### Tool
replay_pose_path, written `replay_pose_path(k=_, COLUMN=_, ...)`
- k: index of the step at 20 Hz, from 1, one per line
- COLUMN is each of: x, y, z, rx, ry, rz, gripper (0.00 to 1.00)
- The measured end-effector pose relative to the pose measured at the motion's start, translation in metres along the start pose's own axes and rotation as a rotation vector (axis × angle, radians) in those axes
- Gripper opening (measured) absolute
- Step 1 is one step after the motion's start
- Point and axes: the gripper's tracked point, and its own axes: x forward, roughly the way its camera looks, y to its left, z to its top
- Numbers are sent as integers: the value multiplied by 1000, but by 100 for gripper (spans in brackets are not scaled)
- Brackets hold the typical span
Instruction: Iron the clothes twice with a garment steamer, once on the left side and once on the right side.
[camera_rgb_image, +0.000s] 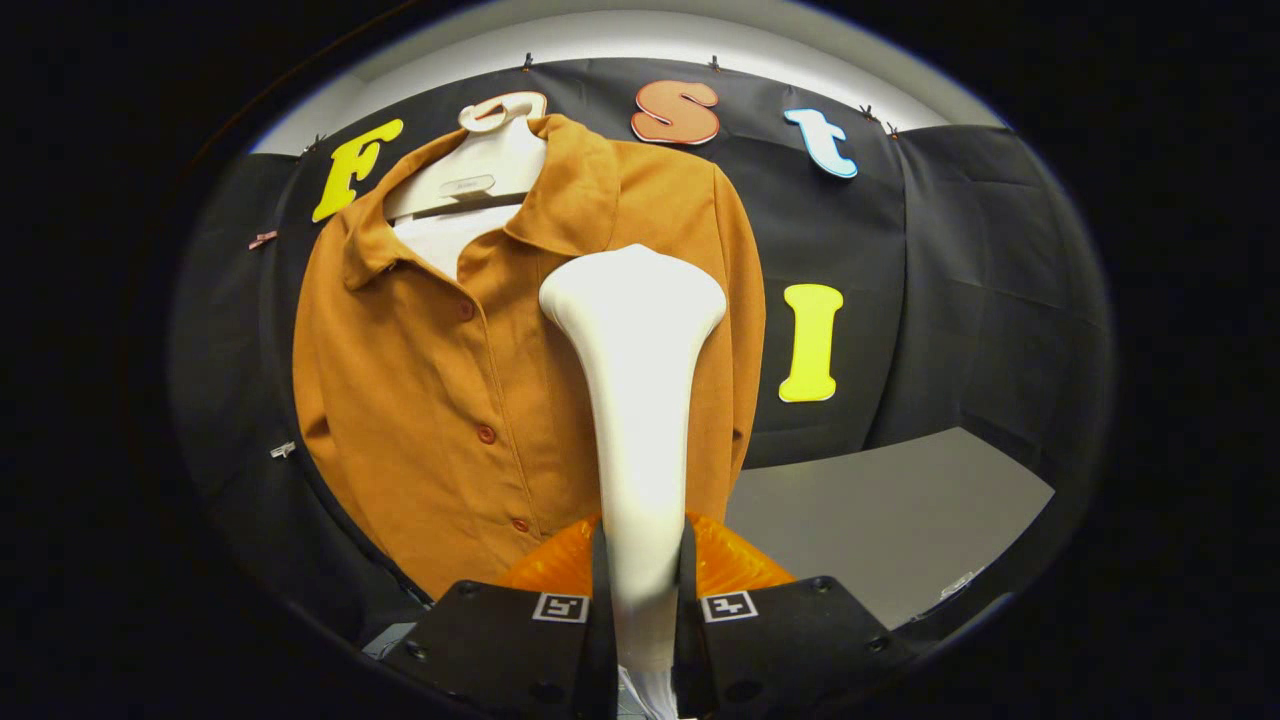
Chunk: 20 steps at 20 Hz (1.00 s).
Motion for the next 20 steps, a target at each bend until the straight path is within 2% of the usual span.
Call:
replay_pose_path(k=5, x=12, y=1, z=-29, rx=-11, ry=11, rz=-33, gripper=26)
replay_pose_path(k=20, x=27, y=3, z=-208, rx=-13, ry=361, rz=-56, gripper=26)
